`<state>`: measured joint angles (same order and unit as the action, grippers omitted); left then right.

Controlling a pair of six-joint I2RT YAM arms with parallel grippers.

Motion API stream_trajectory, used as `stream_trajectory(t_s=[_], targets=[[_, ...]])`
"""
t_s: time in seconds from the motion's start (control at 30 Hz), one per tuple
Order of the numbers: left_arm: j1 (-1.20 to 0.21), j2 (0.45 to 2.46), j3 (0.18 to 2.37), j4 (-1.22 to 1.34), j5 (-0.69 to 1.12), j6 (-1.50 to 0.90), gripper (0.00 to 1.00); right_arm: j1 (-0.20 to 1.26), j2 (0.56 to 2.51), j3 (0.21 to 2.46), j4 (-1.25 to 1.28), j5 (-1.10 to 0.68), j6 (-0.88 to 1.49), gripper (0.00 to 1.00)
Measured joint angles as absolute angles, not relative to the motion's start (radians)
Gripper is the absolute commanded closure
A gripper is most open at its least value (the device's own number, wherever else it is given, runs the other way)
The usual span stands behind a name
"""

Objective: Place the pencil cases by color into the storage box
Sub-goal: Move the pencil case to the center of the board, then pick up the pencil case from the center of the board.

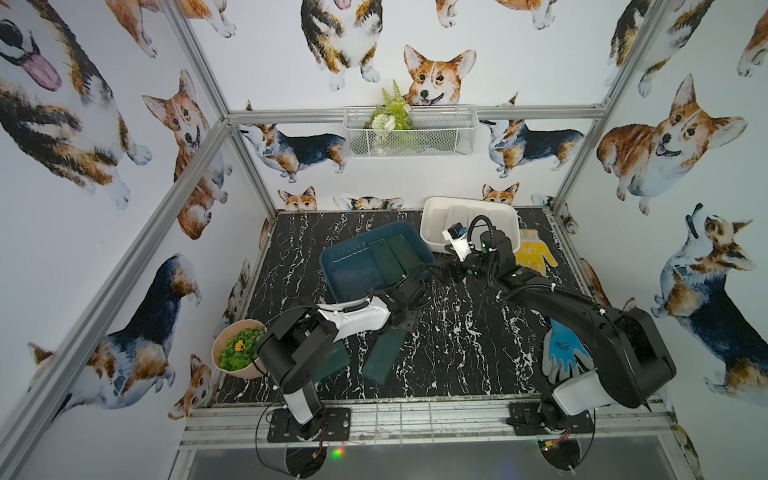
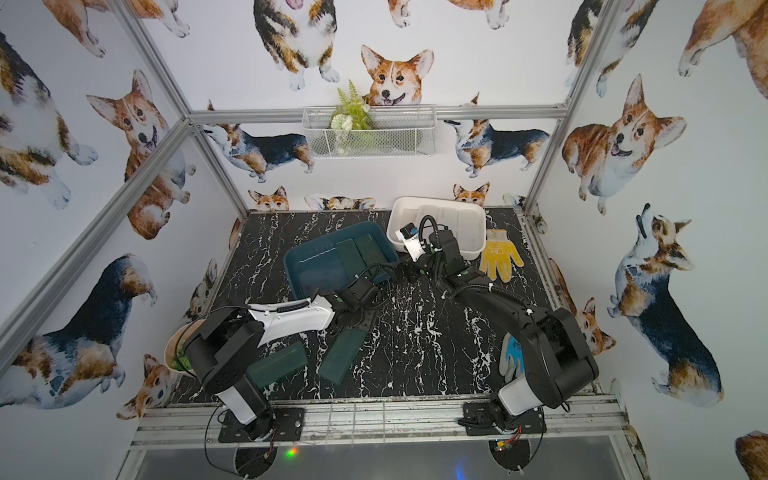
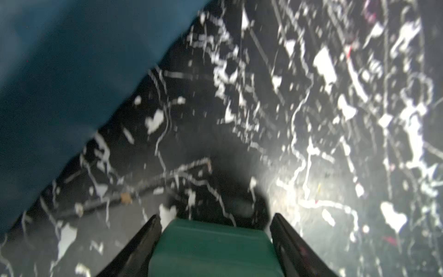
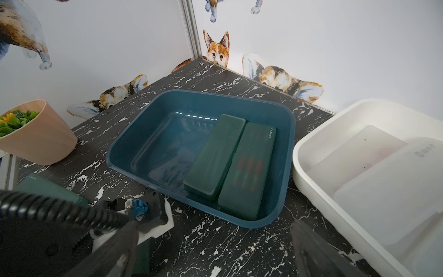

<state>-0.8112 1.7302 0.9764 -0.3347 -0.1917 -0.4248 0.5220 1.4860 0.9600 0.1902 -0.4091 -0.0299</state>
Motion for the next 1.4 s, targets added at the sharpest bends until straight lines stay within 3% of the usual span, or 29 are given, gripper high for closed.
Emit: stream_trajectory(t_s=[0.13, 0.3, 0.8, 1.13, 1.4], targets=[[-0.797, 1.735, 1.011, -0.334, -0.19, -0.402, 0.1, 0.517, 1.486, 0.958, 0.191, -0.399, -0.03, 0.0], [-0.798, 1.646, 0.999, -0.347, -0.195, -0.375, 0.04, 0.517, 1.487, 0.957, 0.191, -0.397, -0.03, 0.0], [-0.802, 1.375, 0.795, -0.434, -0.191, -0.37, 0.0, 0.517, 1.499, 0.957, 0.198, -0.421, -0.03, 0.0], [-0.857, 1.379, 0.74, -0.451, -0.182, -0.401, 0.0, 0.524, 1.514, 0.963, 0.198, -0.477, -0.026, 0.0], [-0.898, 1.385, 0.71, -0.444, -0.182, -0.416, 0.01, 0.608, 1.525, 0.975, 0.186, -0.481, -0.073, 0.0]])
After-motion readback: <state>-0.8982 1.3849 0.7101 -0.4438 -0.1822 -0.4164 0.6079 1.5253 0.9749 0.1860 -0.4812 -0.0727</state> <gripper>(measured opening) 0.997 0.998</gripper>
